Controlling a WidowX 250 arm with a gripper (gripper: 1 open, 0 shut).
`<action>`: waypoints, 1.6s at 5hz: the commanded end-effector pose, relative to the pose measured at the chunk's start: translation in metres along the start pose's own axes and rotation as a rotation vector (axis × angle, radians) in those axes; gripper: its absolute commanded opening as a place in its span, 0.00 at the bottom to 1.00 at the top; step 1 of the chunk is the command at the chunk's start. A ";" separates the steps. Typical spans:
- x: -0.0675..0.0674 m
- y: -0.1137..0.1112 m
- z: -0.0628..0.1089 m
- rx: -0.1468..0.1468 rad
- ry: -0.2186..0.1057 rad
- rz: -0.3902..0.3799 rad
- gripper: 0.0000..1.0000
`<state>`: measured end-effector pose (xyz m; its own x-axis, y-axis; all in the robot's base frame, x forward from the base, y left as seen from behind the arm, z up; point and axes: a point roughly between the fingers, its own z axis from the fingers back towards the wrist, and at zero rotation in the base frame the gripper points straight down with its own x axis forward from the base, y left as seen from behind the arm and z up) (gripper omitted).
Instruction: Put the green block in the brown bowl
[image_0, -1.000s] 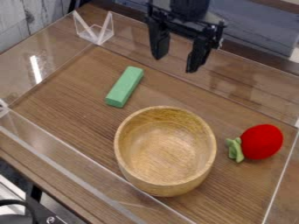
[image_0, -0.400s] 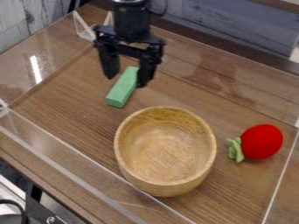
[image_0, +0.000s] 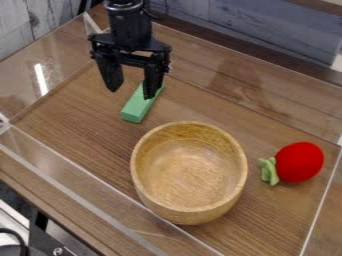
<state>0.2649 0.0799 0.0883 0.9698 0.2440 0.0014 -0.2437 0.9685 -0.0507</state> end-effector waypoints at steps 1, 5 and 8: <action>0.014 0.010 -0.011 0.001 -0.042 0.046 1.00; 0.037 0.044 -0.034 -0.033 -0.050 -0.057 1.00; 0.038 0.009 -0.052 -0.057 -0.046 -0.084 1.00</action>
<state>0.2962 0.0939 0.0265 0.9868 0.1611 0.0191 -0.1580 0.9810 -0.1123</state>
